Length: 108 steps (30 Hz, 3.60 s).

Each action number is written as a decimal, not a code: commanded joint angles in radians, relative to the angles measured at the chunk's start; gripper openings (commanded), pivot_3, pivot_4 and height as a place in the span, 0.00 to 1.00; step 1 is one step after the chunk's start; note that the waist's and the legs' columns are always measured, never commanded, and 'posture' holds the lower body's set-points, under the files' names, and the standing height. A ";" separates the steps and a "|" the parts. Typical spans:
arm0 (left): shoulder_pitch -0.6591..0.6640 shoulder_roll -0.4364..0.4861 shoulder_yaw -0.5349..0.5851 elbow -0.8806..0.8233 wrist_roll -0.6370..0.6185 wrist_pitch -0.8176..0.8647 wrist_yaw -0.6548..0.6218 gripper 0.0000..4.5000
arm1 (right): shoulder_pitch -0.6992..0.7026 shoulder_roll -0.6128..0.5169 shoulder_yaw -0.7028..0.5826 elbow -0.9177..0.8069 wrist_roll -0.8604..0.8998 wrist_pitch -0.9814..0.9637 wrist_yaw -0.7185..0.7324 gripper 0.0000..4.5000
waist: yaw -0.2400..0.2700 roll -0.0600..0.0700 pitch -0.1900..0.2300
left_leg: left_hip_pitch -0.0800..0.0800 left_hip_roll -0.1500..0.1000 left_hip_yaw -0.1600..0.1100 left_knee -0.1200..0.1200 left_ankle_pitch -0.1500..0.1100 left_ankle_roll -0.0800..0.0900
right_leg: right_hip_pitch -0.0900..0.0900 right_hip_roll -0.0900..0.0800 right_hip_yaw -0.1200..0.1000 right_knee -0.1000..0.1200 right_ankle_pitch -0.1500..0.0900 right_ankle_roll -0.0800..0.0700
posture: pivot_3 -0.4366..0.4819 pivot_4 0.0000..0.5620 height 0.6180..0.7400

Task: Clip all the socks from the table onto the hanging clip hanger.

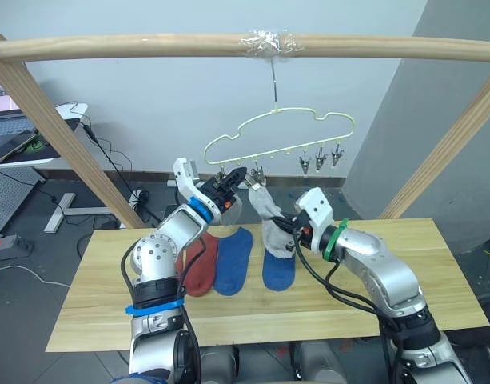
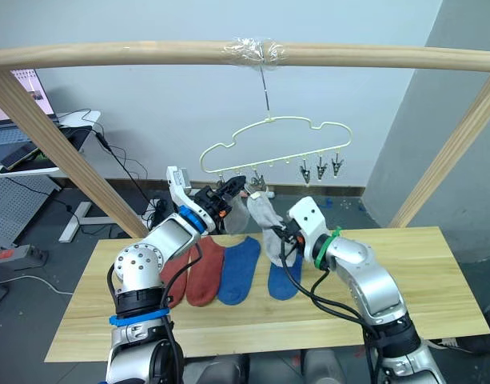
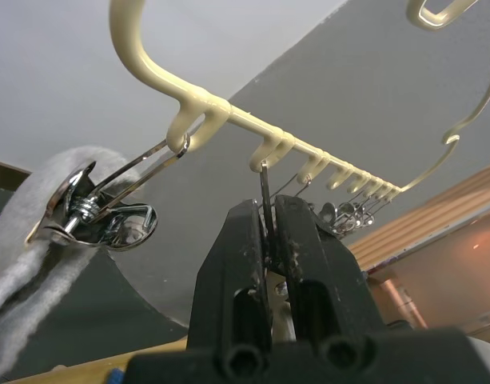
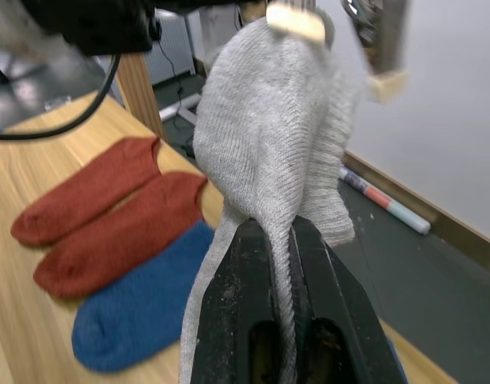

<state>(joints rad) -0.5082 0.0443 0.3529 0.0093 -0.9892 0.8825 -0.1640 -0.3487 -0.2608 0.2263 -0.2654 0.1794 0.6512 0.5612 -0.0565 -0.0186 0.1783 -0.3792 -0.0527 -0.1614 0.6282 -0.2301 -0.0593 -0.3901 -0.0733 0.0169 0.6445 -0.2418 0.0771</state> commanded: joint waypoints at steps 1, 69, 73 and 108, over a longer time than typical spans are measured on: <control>0.016 0.005 -0.016 -0.043 -0.015 0.002 -0.007 0.00 | -0.036 0.023 0.000 0.002 0.009 -0.035 -0.008 0.01 | 0.001 0.000 0.000 | 0.000 0.000 0.000 0.000 0.000 0.000 | 0.000 0.000 0.000 0.000 0.000 0.000 | 0.40 0.21 1.00; -0.006 0.031 -0.405 0.219 0.815 -0.858 -0.124 0.26 | 0.105 -0.132 -0.203 -0.257 0.235 0.095 -0.050 1.00 | 0.008 0.000 0.000 | -0.004 0.001 0.001 0.000 0.000 0.000 | -0.004 0.000 0.000 0.000 0.001 -0.001 | 0.31 0.26 1.00; -0.015 0.021 -0.398 0.244 0.813 -0.878 -0.130 0.35 | 0.103 -0.138 -0.208 -0.259 0.237 0.098 -0.059 1.00 | 0.000 0.000 0.000 | -0.004 0.001 0.001 -0.001 0.000 0.000 | -0.004 0.000 0.000 0.000 0.000 -0.001 | 0.30 0.26 1.00; -0.152 -0.025 -0.370 0.465 0.889 -1.011 -0.047 0.74 | 0.074 -0.133 -0.206 -0.228 0.243 0.084 -0.087 1.00 | -0.014 0.000 0.000 | -0.004 0.001 0.001 0.000 0.000 0.000 | -0.004 0.000 0.000 0.000 0.001 -0.001 | 0.28 0.26 1.00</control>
<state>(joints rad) -0.6375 0.0232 -0.0298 0.4874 -0.1089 -0.1037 -0.2206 -0.2626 -0.3930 0.0321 -0.4672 0.4140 0.7520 0.4774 -0.0703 -0.0190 0.1786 -0.3830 -0.0522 -0.1602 0.6277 -0.2301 -0.0591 -0.3941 -0.0732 0.0170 0.6442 -0.2413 0.0762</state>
